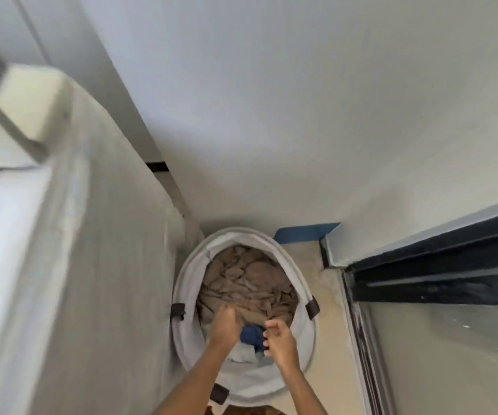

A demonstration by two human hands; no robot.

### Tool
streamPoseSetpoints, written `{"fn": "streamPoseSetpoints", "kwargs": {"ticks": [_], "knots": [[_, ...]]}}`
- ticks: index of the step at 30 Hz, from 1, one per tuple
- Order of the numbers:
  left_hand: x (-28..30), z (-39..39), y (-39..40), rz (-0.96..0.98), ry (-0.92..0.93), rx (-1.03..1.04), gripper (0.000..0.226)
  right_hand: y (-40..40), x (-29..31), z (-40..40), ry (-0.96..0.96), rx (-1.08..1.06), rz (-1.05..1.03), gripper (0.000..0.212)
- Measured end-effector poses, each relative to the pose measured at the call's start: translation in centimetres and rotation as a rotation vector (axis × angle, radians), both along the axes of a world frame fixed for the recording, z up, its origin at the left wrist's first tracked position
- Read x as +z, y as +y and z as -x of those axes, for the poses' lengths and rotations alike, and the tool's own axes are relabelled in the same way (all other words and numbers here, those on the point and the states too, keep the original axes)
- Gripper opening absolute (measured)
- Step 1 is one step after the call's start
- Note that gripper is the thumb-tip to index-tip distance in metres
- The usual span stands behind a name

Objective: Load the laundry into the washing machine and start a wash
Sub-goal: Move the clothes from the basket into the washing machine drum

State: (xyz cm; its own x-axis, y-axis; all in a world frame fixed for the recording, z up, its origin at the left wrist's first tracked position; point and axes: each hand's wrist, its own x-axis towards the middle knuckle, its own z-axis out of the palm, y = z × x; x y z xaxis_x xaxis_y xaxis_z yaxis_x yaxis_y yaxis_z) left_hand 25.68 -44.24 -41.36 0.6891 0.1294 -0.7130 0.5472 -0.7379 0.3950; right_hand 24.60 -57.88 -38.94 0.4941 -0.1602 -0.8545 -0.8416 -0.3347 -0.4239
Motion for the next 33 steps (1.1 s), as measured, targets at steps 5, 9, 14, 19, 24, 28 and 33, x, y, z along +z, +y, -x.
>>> {"fn": "streamPoseSetpoints", "kwargs": {"ticks": [5,9,14,19,24,28,33], "knots": [[-9.6,-0.2,1.4,-0.237,-0.056,-0.238,0.040,0.7,-9.9,-0.7,-0.027,0.116,0.018,0.026],[-13.4,0.1,1.9,-0.350,-0.050,-0.402,0.034,0.9,-15.8,-0.7,0.068,0.450,0.190,0.030],[-13.9,-1.0,2.4,-0.446,-0.146,-0.484,0.018,1.6,-19.4,1.5,-0.051,0.872,0.471,0.044],[-13.7,-1.3,2.0,-0.225,-0.181,0.013,0.020,0.6,-18.8,1.2,-0.265,0.770,0.358,0.020],[-10.1,-2.2,2.4,0.062,0.003,0.245,0.036,0.5,-12.9,0.8,-0.159,0.711,0.039,0.008],[-6.3,-1.7,4.0,0.078,0.072,0.182,0.041,2.4,-5.7,0.6,-0.205,0.474,-0.057,0.020],[0.5,-1.3,4.7,0.227,0.017,0.739,0.031,6.4,6.9,-2.9,-0.444,0.130,-0.379,0.030]]}}
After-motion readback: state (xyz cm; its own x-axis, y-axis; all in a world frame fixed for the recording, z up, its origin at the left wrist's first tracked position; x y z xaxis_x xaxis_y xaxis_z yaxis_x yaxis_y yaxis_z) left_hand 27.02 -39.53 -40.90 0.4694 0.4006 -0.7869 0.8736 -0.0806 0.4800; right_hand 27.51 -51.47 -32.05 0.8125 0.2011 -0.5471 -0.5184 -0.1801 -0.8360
